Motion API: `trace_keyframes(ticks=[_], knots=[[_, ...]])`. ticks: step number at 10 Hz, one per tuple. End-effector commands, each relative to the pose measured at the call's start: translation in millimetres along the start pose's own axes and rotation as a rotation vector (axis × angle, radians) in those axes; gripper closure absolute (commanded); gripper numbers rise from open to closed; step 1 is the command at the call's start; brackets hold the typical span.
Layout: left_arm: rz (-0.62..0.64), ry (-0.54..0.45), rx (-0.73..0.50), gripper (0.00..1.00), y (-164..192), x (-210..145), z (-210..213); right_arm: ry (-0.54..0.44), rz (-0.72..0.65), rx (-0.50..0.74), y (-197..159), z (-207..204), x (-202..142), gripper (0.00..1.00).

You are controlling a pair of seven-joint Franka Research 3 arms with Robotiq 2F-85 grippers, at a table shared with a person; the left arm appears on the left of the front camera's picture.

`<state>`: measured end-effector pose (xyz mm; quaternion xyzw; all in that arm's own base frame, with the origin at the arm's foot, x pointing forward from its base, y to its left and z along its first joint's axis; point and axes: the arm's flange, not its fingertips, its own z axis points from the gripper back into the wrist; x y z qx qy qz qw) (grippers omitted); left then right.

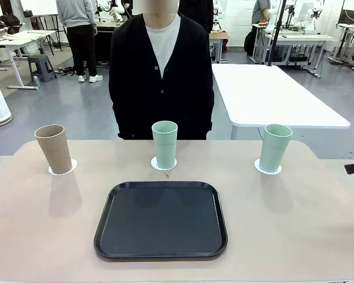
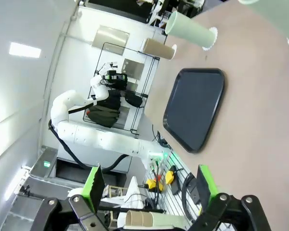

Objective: Place coasters on the table and set cups on them.
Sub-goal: Take one Reusable plastic cup from the Flat Tray and place it on a coaster set by the human.

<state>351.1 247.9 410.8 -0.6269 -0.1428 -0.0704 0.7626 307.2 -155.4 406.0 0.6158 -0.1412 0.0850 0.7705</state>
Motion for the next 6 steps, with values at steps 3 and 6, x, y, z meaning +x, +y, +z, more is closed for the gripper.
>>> trace_keyframes(ticks=[3,6], knots=[[-0.006,-0.006,0.003,0.00,-2.0,-0.1,0.8,0.060,0.035,0.014,-10.5,7.2,-0.1,0.00],[-0.006,-0.006,0.003,0.00,-2.0,-0.1,0.8,0.024,-0.002,-0.007,-10.0,5.4,-4.0,0.00]])
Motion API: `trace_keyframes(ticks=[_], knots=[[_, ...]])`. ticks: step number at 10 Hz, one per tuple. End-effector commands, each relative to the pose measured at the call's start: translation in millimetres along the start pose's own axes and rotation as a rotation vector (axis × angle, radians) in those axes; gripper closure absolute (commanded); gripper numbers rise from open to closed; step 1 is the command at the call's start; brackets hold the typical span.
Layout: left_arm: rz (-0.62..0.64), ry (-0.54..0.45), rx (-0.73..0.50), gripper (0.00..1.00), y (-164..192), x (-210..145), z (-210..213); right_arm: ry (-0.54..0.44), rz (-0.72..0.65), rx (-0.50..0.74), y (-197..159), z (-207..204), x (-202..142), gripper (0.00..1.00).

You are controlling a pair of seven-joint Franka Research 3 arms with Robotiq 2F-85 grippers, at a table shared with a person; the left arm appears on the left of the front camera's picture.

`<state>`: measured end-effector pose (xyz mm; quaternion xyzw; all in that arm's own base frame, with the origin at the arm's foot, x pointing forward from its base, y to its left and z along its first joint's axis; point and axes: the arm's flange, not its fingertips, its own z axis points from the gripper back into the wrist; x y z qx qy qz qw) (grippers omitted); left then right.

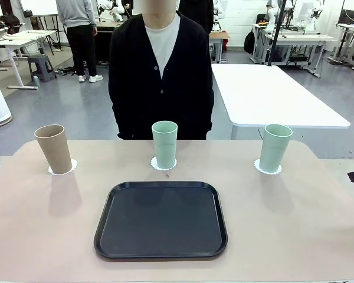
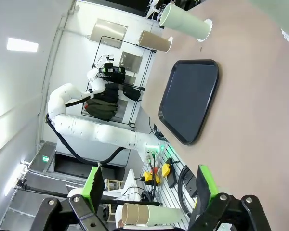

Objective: Place coasters on the table and set cups on them.
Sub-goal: Take one Reusable plastic cup from the Flat Tray and place it on a coaster set by the human.

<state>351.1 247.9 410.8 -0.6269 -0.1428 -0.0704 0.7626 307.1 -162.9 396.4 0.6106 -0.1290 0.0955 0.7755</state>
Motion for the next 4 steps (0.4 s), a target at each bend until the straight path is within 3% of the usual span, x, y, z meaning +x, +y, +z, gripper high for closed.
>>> trace_keyframes(ticks=[1,4], knots=[[-0.006,-0.006,0.003,0.00,-2.0,-0.1,0.8,-0.010,-0.004,0.002,0.5,-0.1,-1.1,0.00],[-0.006,-0.006,0.003,0.00,-2.0,-0.1,0.8,-0.010,-0.004,0.002,0.5,-0.1,-1.1,0.00]])
